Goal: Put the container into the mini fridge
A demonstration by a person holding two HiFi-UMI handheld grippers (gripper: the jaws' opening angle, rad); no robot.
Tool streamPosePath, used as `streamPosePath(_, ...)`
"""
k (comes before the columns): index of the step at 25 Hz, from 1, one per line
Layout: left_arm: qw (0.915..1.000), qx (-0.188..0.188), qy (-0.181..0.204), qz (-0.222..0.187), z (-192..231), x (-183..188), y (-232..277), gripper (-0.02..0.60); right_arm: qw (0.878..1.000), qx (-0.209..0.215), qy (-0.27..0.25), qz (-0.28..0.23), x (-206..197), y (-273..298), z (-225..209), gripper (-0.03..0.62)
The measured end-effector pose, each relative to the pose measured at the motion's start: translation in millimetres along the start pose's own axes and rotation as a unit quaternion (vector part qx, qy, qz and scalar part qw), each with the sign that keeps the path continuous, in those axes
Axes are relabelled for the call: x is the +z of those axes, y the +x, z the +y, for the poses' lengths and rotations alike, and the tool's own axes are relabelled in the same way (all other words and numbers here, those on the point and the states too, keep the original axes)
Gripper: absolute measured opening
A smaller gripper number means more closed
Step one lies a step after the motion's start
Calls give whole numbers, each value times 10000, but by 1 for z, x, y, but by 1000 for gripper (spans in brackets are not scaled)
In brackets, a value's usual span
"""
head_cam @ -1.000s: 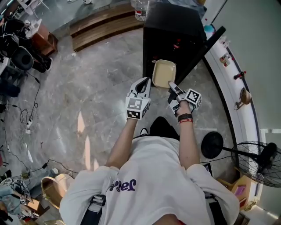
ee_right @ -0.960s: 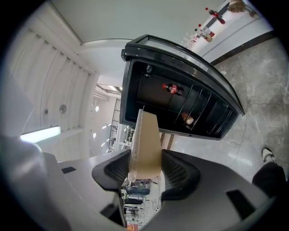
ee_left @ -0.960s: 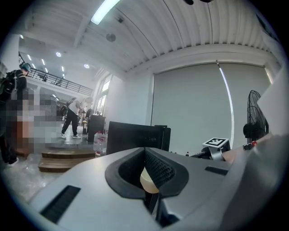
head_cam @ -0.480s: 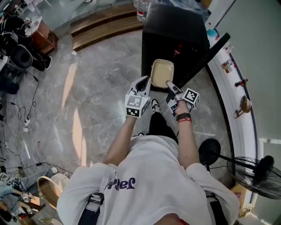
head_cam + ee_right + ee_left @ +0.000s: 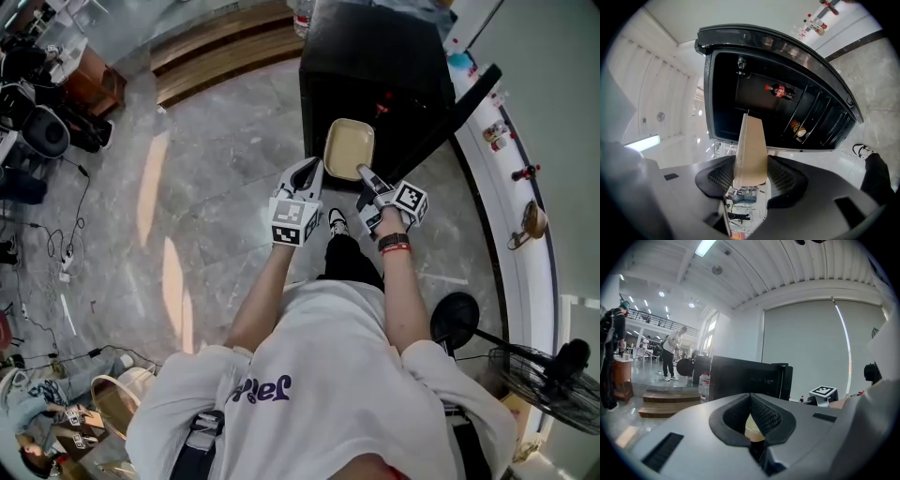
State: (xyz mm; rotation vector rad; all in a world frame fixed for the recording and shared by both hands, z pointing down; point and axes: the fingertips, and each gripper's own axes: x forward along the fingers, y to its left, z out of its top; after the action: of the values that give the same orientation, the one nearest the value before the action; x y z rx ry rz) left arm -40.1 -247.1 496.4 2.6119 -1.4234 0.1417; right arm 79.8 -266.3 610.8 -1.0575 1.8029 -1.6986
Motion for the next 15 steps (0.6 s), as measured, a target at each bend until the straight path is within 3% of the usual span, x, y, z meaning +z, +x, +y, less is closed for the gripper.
streamPosePath(15,10000,-62,-71,24,18,-4,60,20,10000,-52,8,-11,45,49,-22,219)
